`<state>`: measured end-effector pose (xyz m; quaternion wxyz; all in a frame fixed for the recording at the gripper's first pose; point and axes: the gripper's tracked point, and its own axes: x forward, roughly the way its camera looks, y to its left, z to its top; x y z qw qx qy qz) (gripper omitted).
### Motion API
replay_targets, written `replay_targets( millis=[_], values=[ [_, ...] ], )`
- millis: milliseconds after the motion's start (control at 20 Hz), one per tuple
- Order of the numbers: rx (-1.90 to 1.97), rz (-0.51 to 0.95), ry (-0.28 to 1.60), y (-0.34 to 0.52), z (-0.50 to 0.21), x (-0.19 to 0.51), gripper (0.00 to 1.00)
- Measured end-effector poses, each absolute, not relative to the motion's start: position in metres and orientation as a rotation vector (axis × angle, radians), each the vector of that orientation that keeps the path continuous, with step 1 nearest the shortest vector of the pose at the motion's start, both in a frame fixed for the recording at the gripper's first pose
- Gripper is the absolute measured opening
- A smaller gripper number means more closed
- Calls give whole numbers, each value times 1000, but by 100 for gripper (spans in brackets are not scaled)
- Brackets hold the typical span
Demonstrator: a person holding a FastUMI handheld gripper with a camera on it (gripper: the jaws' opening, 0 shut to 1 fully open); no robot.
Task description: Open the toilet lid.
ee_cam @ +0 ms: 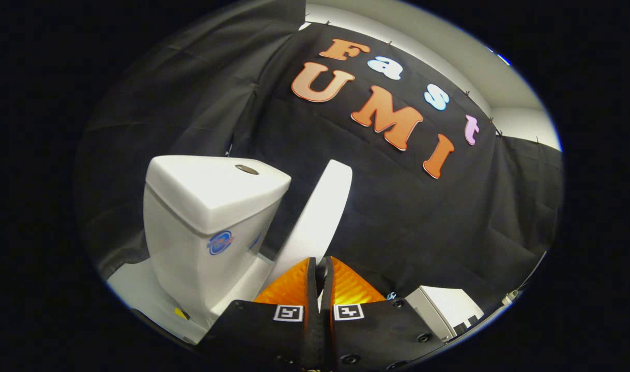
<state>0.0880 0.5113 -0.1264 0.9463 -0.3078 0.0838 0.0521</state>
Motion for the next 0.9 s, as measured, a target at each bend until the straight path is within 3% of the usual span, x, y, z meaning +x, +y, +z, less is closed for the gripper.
replay_targets(
  millis=[400, 900],
  values=[
    [-689, 166, 168, 559, -139, 80, 8],
    [-619, 132, 226, 549, -133, 83, 13]
  ],
)
